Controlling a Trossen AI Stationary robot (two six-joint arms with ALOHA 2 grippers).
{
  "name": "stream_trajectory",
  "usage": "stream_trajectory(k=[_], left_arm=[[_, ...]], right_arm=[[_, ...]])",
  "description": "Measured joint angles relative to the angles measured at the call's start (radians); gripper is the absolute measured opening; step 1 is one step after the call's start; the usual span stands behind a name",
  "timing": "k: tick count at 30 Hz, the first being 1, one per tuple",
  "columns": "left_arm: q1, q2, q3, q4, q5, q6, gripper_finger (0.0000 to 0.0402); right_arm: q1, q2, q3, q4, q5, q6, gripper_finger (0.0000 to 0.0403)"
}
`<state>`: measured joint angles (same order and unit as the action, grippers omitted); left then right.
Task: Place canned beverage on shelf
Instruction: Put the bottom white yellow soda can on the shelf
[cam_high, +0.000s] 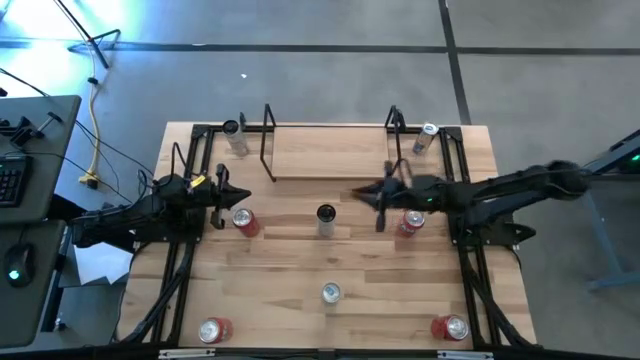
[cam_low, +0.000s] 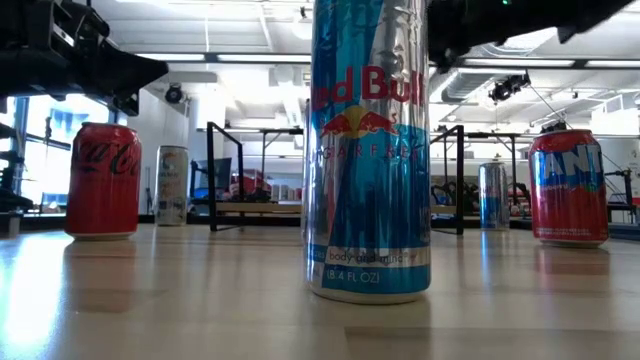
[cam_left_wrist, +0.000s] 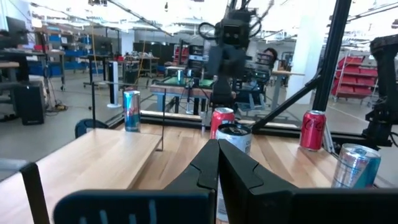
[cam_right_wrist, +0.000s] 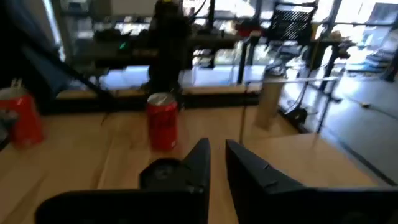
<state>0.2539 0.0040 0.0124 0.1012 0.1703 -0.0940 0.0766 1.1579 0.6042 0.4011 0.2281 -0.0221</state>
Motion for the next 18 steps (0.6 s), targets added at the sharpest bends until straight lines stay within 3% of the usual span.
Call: stream_trajectory(k=[7,11,14,18], left_arm=[[0.000,0.000,0.000,-0.010,-0.004,0.000,0.0001],[0.000,0.002,0.000,-0.011,-0.005,0.023,0.0001],[0.000,0.002,0.000,-0.013,-0.005,0.027,0.0001],[0.000,0.002,0.000,-0.025,-0.005,0.027,0.0001]], right_arm=[[0.069,0.195,0.174,-0.156,0.110,0.167,0.0180],[0.083,0.290,0.256,-0.199,0.109,0.229,0.0251],[0.095,0.354,0.310,-0.248,0.108,0.227,0.0278],[0.114,0.417,0.373,-0.306,0.108,0.226,0.0283]])
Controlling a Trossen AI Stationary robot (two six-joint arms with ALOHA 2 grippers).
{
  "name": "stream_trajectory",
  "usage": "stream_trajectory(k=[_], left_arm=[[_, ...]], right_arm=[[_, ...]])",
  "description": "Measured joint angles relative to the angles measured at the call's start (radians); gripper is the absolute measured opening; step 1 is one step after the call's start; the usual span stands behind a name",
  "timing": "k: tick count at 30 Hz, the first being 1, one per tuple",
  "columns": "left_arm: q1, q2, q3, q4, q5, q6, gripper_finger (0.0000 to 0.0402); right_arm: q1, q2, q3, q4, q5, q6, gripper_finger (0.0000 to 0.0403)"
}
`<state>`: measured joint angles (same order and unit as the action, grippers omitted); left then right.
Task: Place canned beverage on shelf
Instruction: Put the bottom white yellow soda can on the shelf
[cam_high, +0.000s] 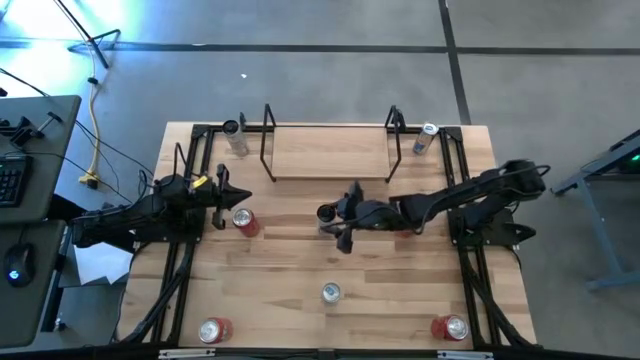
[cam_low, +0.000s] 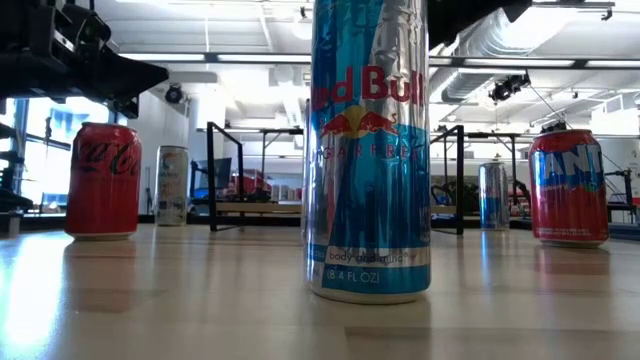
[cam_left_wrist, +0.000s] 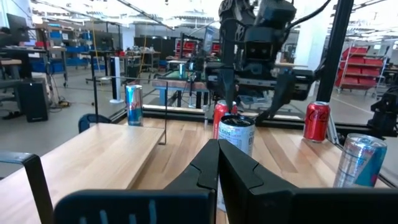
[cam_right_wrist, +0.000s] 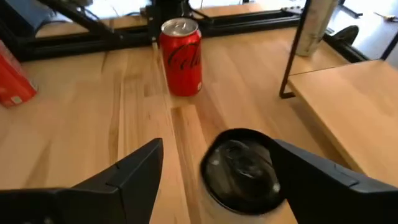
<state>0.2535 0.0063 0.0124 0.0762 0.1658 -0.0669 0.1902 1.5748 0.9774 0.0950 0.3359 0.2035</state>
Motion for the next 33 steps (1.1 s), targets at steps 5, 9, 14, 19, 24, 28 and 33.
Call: stream_trajectory(k=[5,9,14,19,24,28,33], left_arm=[[0.000,0.000,0.000,-0.016,0.000,0.008,0.0001],[0.000,0.000,0.000,-0.027,-0.001,0.026,0.0001],[0.000,0.000,0.000,-0.028,0.000,0.026,0.0001],[0.000,0.000,0.000,-0.035,0.001,0.027,0.0001],[0.000,0.000,0.000,-0.035,0.002,0.027,0.0001],[0.000,0.000,0.000,-0.035,0.005,0.027,0.0001],[0.000,0.000,0.000,-0.033,0.004,0.027,0.0001]], right_arm=[[0.015,0.056,0.056,-0.045,0.057,0.001,0.0283],[0.033,0.065,0.103,-0.109,0.129,-0.008,0.0283],[0.069,0.058,0.164,-0.162,0.131,-0.005,0.0283],[0.023,0.064,0.239,-0.389,0.106,0.164,0.0283],[-0.025,0.064,0.274,-0.464,0.022,0.222,0.0283],[-0.039,0.064,0.279,-0.466,-0.040,0.221,0.0283],[-0.046,0.064,0.279,-0.511,0.002,0.222,0.0283]])
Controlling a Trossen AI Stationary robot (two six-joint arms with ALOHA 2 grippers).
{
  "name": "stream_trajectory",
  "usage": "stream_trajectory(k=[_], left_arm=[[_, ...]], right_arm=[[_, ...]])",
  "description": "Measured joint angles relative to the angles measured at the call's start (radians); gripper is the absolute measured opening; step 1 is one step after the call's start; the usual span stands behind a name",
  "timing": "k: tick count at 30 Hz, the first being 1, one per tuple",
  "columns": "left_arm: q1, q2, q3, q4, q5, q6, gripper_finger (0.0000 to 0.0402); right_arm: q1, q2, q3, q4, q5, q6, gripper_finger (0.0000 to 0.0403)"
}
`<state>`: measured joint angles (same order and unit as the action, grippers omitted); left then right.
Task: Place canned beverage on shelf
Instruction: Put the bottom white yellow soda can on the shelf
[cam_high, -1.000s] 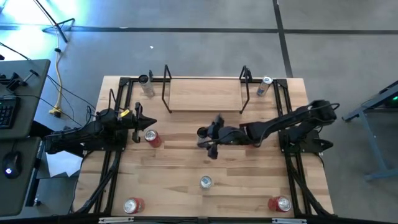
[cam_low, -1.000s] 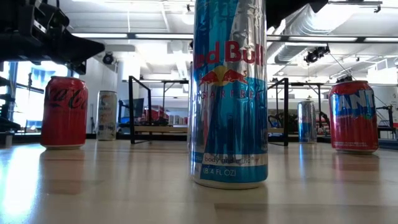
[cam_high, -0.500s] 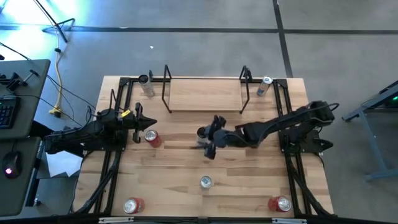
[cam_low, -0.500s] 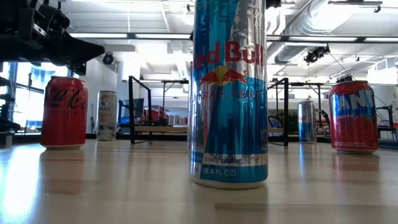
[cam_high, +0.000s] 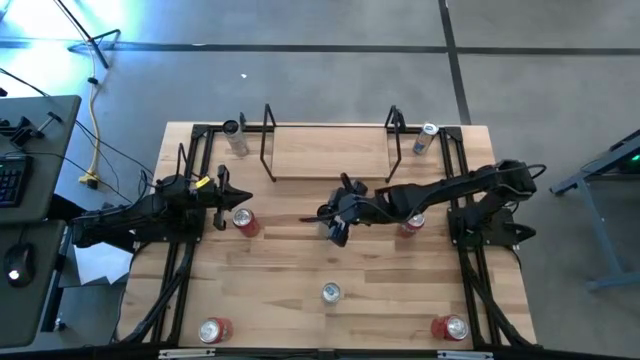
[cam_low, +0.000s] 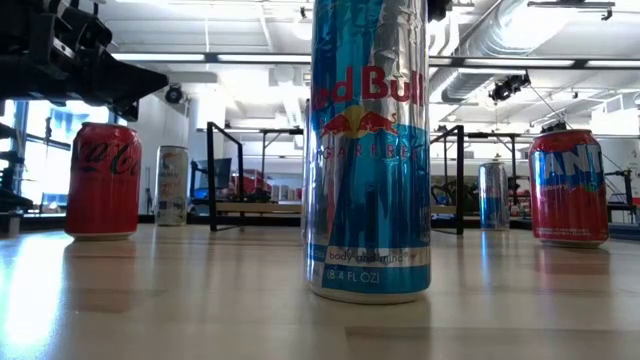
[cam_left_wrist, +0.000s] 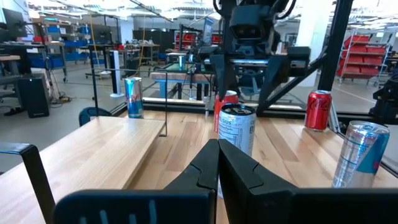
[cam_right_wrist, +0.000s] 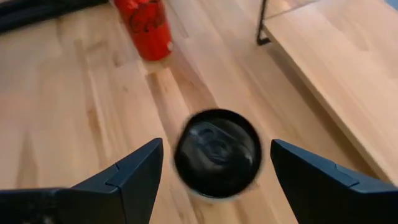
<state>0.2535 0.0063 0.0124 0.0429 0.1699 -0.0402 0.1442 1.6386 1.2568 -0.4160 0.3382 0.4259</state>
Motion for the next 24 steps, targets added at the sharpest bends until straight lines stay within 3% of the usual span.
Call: stream_trajectory(k=[10,24], left_arm=[[0.000,0.000,0.000,0.000,0.000,0.000,0.0001],[0.000,0.000,0.000,-0.002,0.000,-0.005,0.0001]], right_arm=[[-0.001,0.003,0.000,0.003,-0.017,-0.022,0.0283],[-0.001,0.111,-0.001,0.040,-0.005,-0.031,0.0282]])
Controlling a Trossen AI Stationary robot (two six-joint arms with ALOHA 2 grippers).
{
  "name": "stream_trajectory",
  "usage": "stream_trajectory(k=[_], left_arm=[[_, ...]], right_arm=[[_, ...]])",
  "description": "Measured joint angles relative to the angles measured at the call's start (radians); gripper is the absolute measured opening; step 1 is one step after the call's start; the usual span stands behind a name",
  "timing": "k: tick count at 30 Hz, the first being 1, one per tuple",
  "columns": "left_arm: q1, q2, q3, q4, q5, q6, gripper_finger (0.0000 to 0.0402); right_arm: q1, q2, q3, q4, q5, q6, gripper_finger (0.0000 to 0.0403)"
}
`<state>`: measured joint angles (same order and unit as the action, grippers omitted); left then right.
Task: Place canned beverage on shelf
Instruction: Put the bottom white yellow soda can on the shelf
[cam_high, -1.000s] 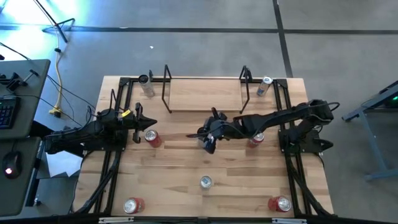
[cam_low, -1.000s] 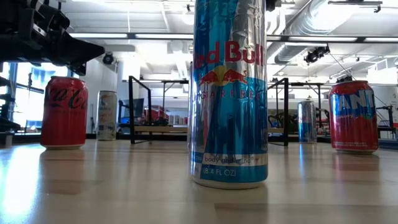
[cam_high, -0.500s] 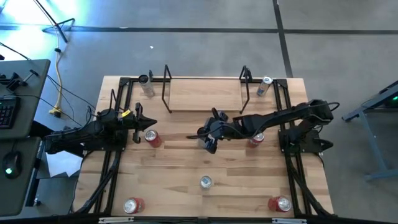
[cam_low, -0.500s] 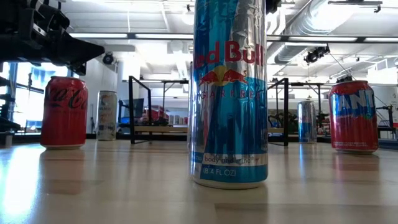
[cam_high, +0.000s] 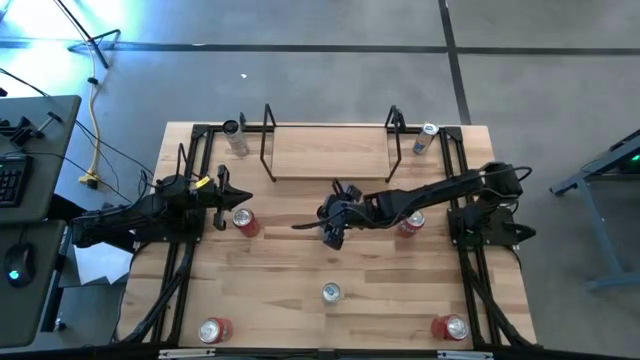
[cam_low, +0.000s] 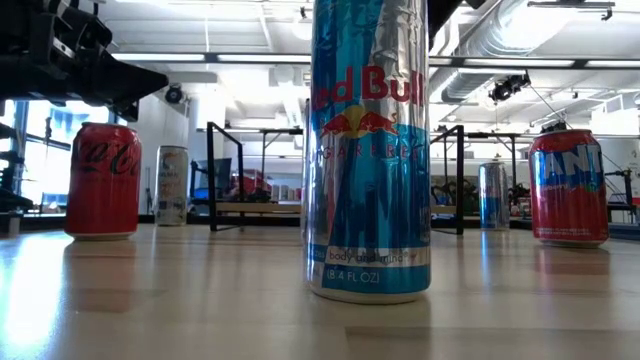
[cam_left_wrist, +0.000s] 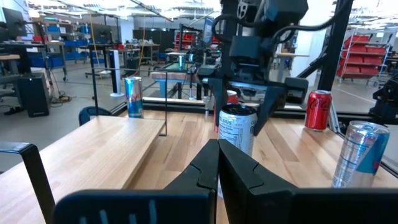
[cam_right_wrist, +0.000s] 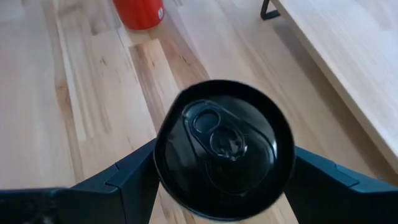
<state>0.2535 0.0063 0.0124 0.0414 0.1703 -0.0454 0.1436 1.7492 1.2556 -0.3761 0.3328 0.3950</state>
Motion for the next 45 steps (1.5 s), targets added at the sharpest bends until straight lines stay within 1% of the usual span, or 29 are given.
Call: stream_trajectory(k=[3,6,8,12,16,19,21,24,26,29,32,35,38,41,43,45], left_arm=[[0.000,0.000,0.000,0.000,0.001,-0.004,0.0001],[0.000,0.000,0.000,0.001,0.001,-0.001,0.0001],[0.000,0.000,0.000,0.002,0.001,0.003,0.0001],[0.000,0.000,0.000,0.001,0.002,-0.005,0.0001],[0.000,0.000,0.000,0.000,0.003,-0.013,0.0001],[0.000,0.000,0.000,0.000,0.003,-0.012,0.0001],[0.000,0.000,0.000,0.000,0.004,-0.012,0.0001],[0.000,0.000,0.000,0.001,0.003,-0.013,0.0001],[0.000,0.000,0.000,0.002,0.003,-0.016,0.0001],[0.000,0.000,0.000,0.003,0.003,-0.053,0.0001],[0.000,0.000,0.000,0.002,0.003,-0.058,0.0001],[0.000,0.002,0.000,0.003,0.003,-0.057,0.0001],[0.000,0.002,0.000,0.000,0.003,-0.057,0.0001],[0.000,0.002,0.000,0.000,0.003,-0.057,0.0001],[0.000,0.002,0.000,0.000,0.003,-0.057,0.0001],[0.000,0.002,0.000,0.000,0.003,-0.057,0.0001]], right_arm=[[0.000,0.005,0.000,0.018,-0.003,0.001,0.0268],[0.000,0.006,0.000,0.024,-0.007,-0.002,0.0245],[0.000,0.006,0.000,0.032,-0.017,-0.012,0.0241],[0.000,0.003,0.000,0.053,-0.117,-0.039,0.0241],[-0.001,-0.018,-0.001,0.049,-0.202,-0.127,0.0241],[-0.022,-0.041,-0.001,0.049,-0.290,-0.242,0.0241],[-0.043,-0.055,-0.001,0.034,-0.372,-0.354,0.0241],[-0.084,-0.074,-0.001,-0.011,-0.496,-0.565,0.0241],[-0.113,-0.077,0.000,-0.042,-0.555,-0.724,0.0241],[-0.157,-0.071,0.000,-0.087,-0.554,-0.897,0.0241],[-0.194,-0.064,0.000,-0.094,-0.557,-1.001,0.0241],[-0.206,-0.064,0.000,-0.095,-0.582,-1.035,0.0241],[-0.208,-0.061,0.000,-0.110,-0.611,-1.031,0.0241],[-0.209,-0.043,0.001,-0.101,-0.611,-0.993,0.0241],[-0.209,-0.037,0.003,-0.093,-0.604,-0.938,0.0243],[-0.206,-0.033,0.004,-0.088,-0.593,-0.889,0.0259]])
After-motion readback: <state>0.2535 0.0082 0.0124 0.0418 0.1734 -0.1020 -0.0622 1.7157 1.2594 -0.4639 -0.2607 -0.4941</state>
